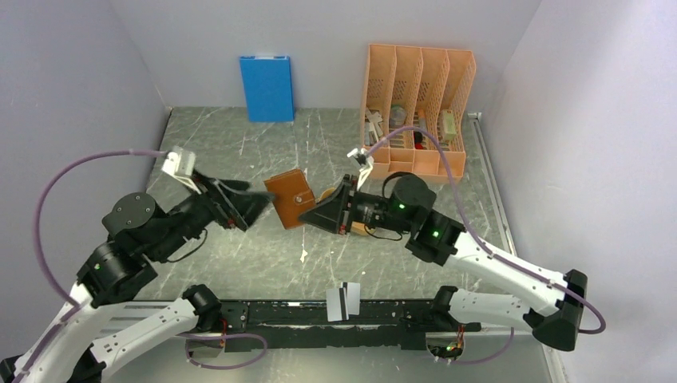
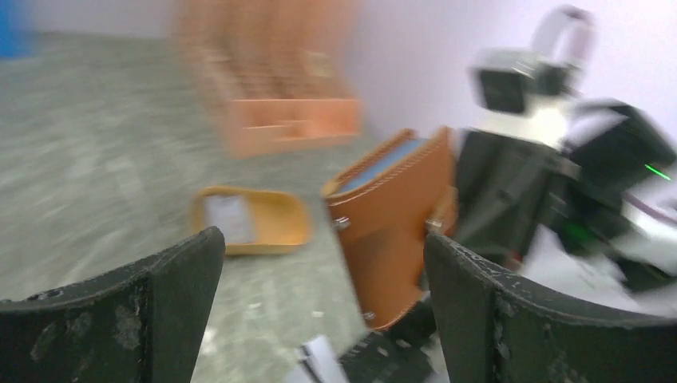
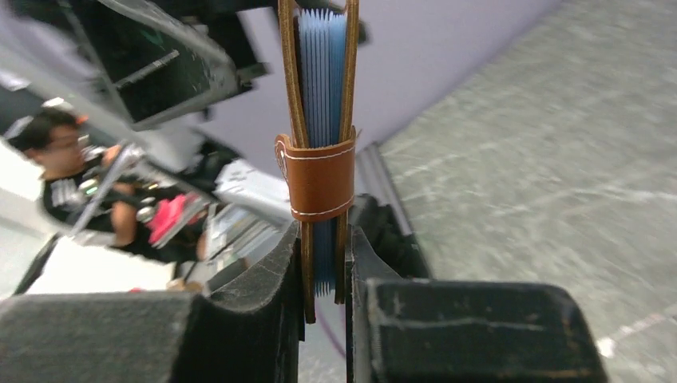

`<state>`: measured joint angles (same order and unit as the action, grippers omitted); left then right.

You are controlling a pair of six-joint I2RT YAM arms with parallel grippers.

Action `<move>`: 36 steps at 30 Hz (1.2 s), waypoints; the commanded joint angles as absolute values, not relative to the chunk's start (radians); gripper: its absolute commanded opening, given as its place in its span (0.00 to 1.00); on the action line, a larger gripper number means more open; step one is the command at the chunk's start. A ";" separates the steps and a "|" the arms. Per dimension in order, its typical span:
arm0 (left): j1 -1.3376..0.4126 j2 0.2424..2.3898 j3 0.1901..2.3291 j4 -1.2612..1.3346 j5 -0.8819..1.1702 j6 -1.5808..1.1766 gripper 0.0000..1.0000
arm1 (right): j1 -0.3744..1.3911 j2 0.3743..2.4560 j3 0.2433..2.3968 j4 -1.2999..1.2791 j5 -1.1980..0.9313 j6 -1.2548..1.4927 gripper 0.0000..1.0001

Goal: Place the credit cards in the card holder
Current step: Place the card holder at the center of the board.

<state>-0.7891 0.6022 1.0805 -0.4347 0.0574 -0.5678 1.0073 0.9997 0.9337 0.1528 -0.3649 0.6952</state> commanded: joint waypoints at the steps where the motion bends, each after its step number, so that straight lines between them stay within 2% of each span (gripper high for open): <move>1: -0.790 0.592 1.168 -0.907 -0.604 -0.632 0.98 | 1.005 1.110 0.977 -0.041 -0.144 0.632 0.00; 7: -0.790 0.524 1.131 -0.917 -0.676 -0.629 0.98 | 1.010 1.394 1.020 0.034 -0.145 0.665 0.00; 13: -0.790 0.459 1.075 -0.916 -0.688 -0.633 0.98 | 1.034 1.717 1.153 0.099 -0.181 0.723 0.00; 23: -0.790 0.436 0.997 -0.920 -0.629 -0.663 0.98 | 1.027 1.994 1.271 0.034 -0.124 0.806 0.01; 25: -0.790 0.438 1.000 -0.924 -0.631 -0.652 0.98 | 1.016 2.009 1.261 0.029 -0.124 0.817 0.09; 30: -0.790 0.443 0.999 -0.930 -0.637 -0.648 0.98 | 0.990 1.984 1.193 0.039 -0.120 0.825 0.40; 33: -0.790 0.444 0.993 -0.927 -0.631 -0.652 0.98 | 0.977 1.948 1.149 0.049 -0.115 0.828 0.49; 36: -0.790 0.449 0.988 -0.929 -0.636 -0.647 0.98 | 0.965 1.919 1.109 0.065 -0.128 0.829 0.53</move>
